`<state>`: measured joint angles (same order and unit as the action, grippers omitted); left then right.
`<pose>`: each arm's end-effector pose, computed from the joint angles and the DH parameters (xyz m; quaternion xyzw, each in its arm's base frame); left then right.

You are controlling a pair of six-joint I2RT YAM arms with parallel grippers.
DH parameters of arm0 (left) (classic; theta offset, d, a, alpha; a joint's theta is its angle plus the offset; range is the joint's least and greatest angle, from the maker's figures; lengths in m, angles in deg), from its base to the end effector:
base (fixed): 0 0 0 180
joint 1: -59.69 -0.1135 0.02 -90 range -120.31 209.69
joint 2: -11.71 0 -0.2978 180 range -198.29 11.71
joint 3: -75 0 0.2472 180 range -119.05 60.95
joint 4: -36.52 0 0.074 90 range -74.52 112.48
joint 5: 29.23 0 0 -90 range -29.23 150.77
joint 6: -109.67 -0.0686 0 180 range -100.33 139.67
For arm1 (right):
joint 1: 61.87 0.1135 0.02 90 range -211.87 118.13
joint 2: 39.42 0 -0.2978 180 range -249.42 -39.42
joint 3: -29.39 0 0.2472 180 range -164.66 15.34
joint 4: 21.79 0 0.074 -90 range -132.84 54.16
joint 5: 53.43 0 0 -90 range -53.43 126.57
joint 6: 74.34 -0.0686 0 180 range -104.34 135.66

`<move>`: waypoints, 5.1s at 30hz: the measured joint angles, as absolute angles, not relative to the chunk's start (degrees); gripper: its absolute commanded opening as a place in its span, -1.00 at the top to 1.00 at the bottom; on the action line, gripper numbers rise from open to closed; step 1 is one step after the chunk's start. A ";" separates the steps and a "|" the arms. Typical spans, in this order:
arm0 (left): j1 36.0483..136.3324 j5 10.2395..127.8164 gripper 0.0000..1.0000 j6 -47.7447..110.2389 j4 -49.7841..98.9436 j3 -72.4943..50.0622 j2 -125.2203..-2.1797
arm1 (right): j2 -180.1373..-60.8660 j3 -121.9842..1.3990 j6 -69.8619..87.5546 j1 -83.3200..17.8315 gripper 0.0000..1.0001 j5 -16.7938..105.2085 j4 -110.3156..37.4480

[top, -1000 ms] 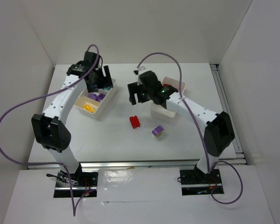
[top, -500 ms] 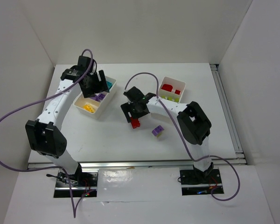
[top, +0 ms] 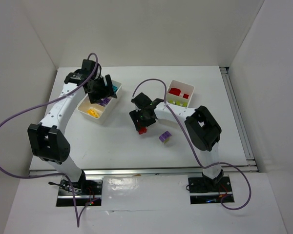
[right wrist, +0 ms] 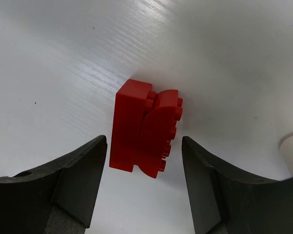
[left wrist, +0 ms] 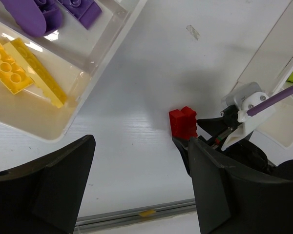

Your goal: Sort the legos into containers by color

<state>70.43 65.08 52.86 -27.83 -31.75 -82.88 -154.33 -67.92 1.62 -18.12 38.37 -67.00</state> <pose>0.3653 -0.0745 0.3499 -0.1721 0.9297 -0.1541 0.2870 0.3208 0.3101 0.1820 -0.2527 0.9384 0.1269 0.1984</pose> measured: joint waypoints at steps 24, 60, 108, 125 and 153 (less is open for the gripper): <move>70.59 95.51 -0.86 46.89 -17.42 -21.09 -87.10 | -133.07 -59.99 3.34 -21.29 0.19 43.77 -58.69; 74.30 111.38 0.58 59.02 15.27 -5.90 -84.08 | -132.61 -59.09 1.81 -22.61 0.19 48.10 -56.55; 68.51 134.11 1.00 49.53 8.17 -17.83 -90.31 | -137.44 -67.94 -2.93 -39.13 -0.82 92.36 -52.92; 68.84 136.95 1.00 49.64 9.22 -18.31 -90.31 | -143.30 -68.18 -4.20 -37.73 -0.44 101.91 -49.99; 67.55 132.69 1.00 50.13 9.13 -18.68 -90.18 | -135.51 -64.34 -8.33 -47.39 0.83 64.95 -55.15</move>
